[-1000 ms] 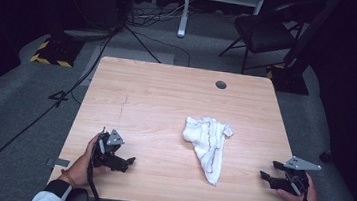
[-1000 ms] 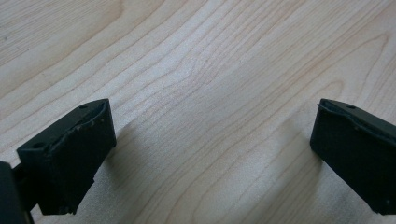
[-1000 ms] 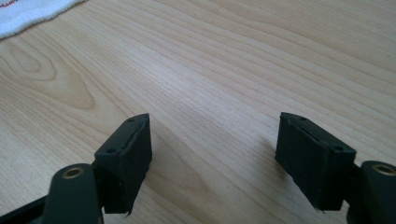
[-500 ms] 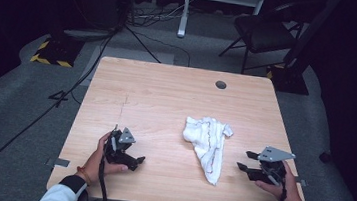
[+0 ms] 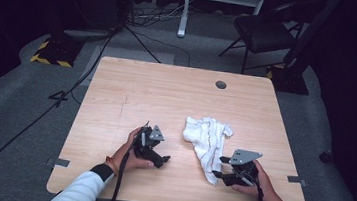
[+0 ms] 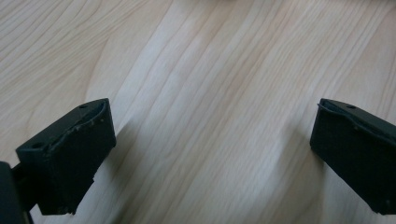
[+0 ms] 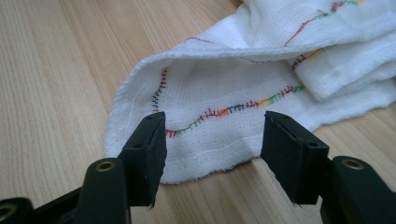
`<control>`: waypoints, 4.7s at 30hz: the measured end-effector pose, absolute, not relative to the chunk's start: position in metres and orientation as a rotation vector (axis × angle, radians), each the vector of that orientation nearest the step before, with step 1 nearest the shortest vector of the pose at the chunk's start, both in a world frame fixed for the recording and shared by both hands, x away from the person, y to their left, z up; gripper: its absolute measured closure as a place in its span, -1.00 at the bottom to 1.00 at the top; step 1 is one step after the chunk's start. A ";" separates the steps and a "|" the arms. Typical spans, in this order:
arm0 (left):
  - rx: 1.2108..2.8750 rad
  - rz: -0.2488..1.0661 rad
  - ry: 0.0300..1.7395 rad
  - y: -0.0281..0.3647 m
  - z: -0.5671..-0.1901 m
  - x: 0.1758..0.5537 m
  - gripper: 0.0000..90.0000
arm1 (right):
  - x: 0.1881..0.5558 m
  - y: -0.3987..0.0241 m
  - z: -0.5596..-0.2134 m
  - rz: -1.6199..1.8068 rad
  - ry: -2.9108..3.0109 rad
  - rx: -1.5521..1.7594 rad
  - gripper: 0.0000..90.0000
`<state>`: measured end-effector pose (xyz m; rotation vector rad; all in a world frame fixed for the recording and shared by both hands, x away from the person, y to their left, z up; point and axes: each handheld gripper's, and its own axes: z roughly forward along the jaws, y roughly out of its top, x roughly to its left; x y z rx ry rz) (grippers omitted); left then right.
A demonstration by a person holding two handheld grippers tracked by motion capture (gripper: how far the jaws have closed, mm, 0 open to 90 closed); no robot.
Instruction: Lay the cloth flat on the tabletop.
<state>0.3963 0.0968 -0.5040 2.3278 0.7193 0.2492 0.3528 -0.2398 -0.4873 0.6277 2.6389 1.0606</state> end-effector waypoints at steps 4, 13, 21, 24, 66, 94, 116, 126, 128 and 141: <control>2.328 0.247 0.709 0.083 -0.504 0.403 -0.99 | 0.354 -0.238 -0.493 1.050 2.651 0.632 -0.08; 2.271 0.233 0.694 0.056 -0.485 0.423 -0.54 | 0.353 -0.244 -0.492 1.063 2.659 0.639 0.27; 2.204 0.270 0.609 0.029 -0.471 0.440 -0.36 | 0.351 -0.248 -0.491 1.044 2.659 0.611 0.67; 2.224 0.241 0.575 0.023 -0.476 0.448 -0.12 | 0.351 -0.250 -0.490 1.022 2.648 0.607 0.76; 2.327 0.216 0.608 -0.011 -0.472 0.439 0.13 | 0.343 -0.251 -0.488 0.997 2.669 0.576 0.89; 2.426 0.243 0.402 0.069 -0.471 0.356 0.87 | 0.344 -0.252 -0.487 0.990 2.661 0.615 0.80; 2.384 0.288 0.456 0.016 -0.468 0.366 -0.37 | 0.330 -0.255 -0.479 1.053 2.709 0.494 0.03; 2.425 0.245 0.486 0.036 -0.477 0.385 0.33 | 0.329 -0.249 -0.486 1.002 2.728 0.456 -0.10; 2.428 0.260 0.472 0.040 -0.474 0.384 0.53 | 0.329 -0.248 -0.488 0.992 2.727 0.457 -0.06; 2.368 0.274 0.533 0.081 -0.460 0.388 0.91 | 0.332 -0.254 -0.484 0.963 2.631 0.467 0.88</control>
